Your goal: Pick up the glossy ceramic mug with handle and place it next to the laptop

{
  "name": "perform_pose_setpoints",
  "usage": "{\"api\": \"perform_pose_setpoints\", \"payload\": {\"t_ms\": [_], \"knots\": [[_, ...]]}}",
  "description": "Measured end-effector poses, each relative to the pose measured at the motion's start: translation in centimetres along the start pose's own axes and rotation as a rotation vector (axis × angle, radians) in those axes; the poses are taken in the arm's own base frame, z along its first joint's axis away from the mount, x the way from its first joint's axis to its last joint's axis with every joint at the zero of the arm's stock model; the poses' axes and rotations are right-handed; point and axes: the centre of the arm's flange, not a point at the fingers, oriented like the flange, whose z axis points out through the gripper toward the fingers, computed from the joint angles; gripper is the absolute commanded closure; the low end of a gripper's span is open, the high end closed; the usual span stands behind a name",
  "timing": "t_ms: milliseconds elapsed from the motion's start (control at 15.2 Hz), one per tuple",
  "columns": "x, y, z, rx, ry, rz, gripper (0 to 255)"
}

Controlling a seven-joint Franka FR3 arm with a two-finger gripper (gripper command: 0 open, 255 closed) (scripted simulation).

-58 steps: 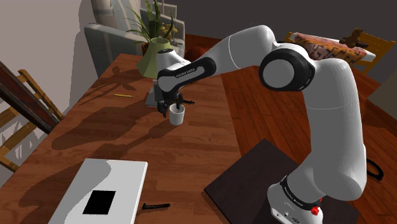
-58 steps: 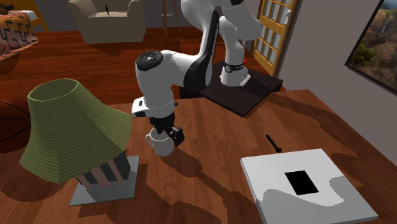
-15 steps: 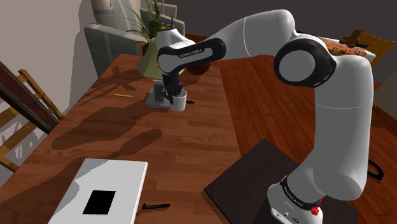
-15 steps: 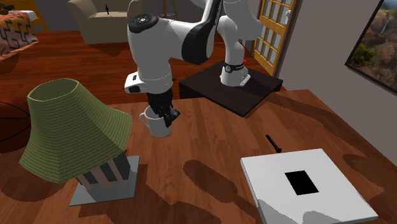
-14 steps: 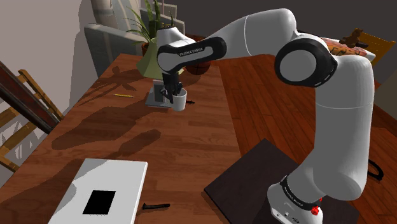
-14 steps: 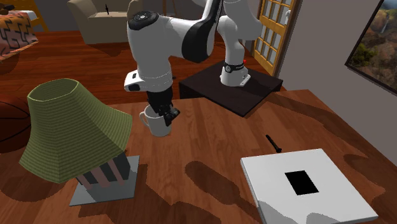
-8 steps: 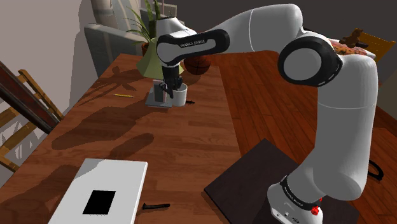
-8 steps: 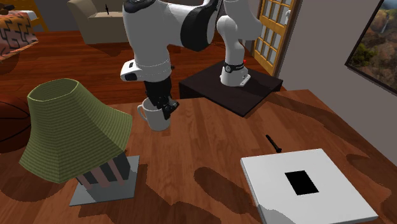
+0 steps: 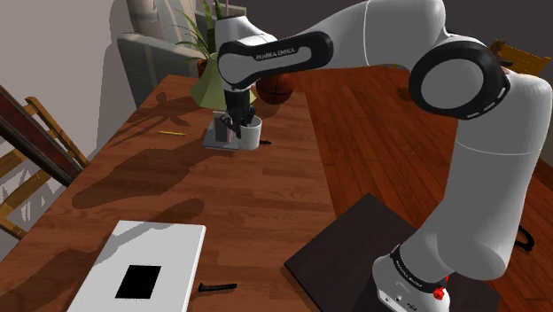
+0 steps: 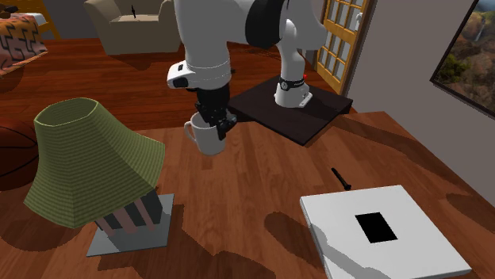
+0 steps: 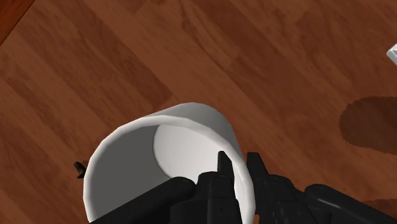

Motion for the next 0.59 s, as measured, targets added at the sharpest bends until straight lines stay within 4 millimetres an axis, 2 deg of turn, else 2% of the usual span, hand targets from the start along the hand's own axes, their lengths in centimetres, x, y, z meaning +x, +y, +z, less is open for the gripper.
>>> {"api": "perform_pose_setpoints", "payload": {"t_ms": [198, 594], "knots": [[-2.3, -2.6, 0.2, 0.000, -0.001, 0.000, 255], [-8.6, -8.0, 0.3, 0.000, 0.000, 0.000, 255]]}}
